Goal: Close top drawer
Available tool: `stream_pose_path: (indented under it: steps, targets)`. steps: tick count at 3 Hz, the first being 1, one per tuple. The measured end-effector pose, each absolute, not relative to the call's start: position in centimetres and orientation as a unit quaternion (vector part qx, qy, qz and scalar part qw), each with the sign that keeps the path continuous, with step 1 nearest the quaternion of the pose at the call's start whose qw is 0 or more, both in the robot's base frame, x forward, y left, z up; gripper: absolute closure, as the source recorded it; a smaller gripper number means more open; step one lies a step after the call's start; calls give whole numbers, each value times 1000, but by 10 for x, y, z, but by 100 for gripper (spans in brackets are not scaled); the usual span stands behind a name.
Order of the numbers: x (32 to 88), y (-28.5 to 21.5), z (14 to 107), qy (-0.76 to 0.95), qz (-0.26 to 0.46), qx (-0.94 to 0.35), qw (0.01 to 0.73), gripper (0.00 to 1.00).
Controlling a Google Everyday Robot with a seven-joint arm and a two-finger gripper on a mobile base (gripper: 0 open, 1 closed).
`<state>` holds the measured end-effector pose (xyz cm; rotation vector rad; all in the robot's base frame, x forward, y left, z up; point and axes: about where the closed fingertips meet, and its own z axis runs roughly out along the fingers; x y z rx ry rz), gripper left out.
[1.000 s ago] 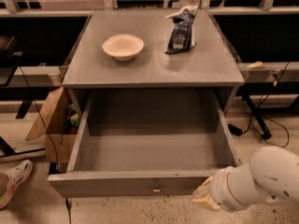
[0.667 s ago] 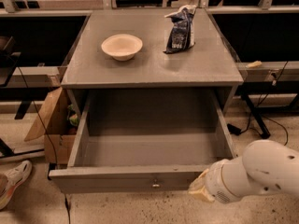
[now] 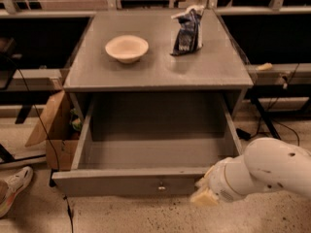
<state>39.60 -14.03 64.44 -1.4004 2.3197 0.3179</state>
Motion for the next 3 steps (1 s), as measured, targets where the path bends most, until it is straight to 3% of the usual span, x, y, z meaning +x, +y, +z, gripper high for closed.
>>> stream_pose_path:
  steps: [1, 3]
  targets:
    - [393, -140, 645, 832, 114, -502, 205, 0]
    - [405, -139, 648, 833, 104, -501, 211, 0]
